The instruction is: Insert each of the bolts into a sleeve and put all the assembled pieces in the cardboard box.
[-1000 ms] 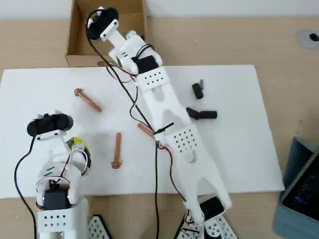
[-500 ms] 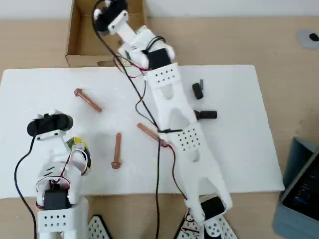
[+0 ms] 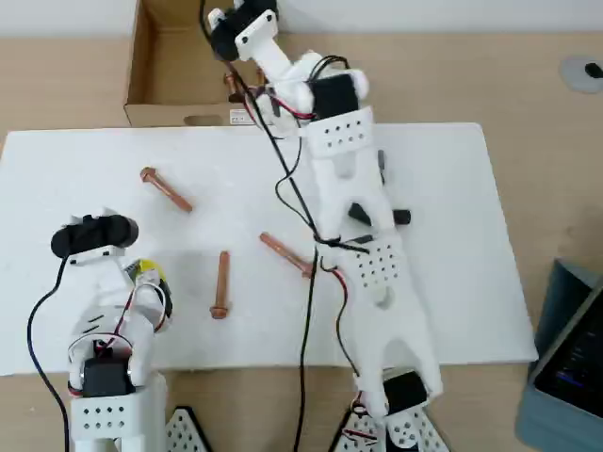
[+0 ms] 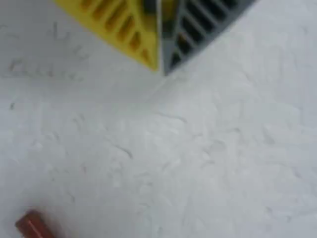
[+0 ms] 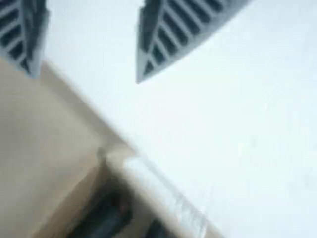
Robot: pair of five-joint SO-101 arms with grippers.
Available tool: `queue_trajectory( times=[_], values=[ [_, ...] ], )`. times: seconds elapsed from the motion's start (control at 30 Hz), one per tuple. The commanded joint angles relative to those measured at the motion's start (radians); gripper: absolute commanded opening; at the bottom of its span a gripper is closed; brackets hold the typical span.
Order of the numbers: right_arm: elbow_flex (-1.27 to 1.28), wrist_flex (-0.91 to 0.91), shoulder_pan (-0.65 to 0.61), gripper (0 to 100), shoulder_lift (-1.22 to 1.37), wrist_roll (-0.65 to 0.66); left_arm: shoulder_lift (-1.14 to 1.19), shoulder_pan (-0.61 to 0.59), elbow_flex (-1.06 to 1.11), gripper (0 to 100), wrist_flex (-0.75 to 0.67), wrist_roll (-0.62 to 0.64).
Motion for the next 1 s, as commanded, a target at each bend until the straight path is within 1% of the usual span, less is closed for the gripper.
queue_trajectory(
  times=[0.0, 0.03, 0.2, 0.3, 0.4, 0.53, 0.67, 0.83, 0.97],
  values=[
    [-0.05, 0.106, 0.027, 14.9, -0.12, 0.008, -0.01, -0.011, -0.006, 0, 0.0, 0.0],
    [-0.044, 0.127, 0.028, 14.9, -0.128, 0.008, -0.01, -0.011, -0.006, 0, 0.0, 0.0],
    [-0.036, 0.126, 0.077, 14.9, -0.165, 0.008, -0.01, -0.011, -0.006, 0, 0.0, 0.0],
    [0.064, 0.126, 0.102, 15.0, -0.209, 0.048, -0.01, -0.011, -0.006, 0, 0.0, 0.0],
    [0.252, 0.127, 0.12, 15.0, -0.323, 0.091, -0.01, -0.011, -0.006, 0, 0.002, 0.0],
    [0.558, 0.126, 0.14, 15.1, -0.538, 0.098, -0.01, -0.011, -0.006, 0, 0.002, 0.0],
    [0.851, 0.124, 0.148, 15.1, -0.708, 0.199, -0.01, -0.011, -0.006, 0, 0.002, 0.0],
    [1.132, 0.104, 0.179, 15.1, -0.832, 0.287, -0.01, -0.011, -0.006, 0, 0.002, 0.0],
    [1.287, 0.057, 0.217, 15.3, -0.868, 0.348, -0.01, -0.011, -0.006, 0, 0.002, 0.0]
  ],
)
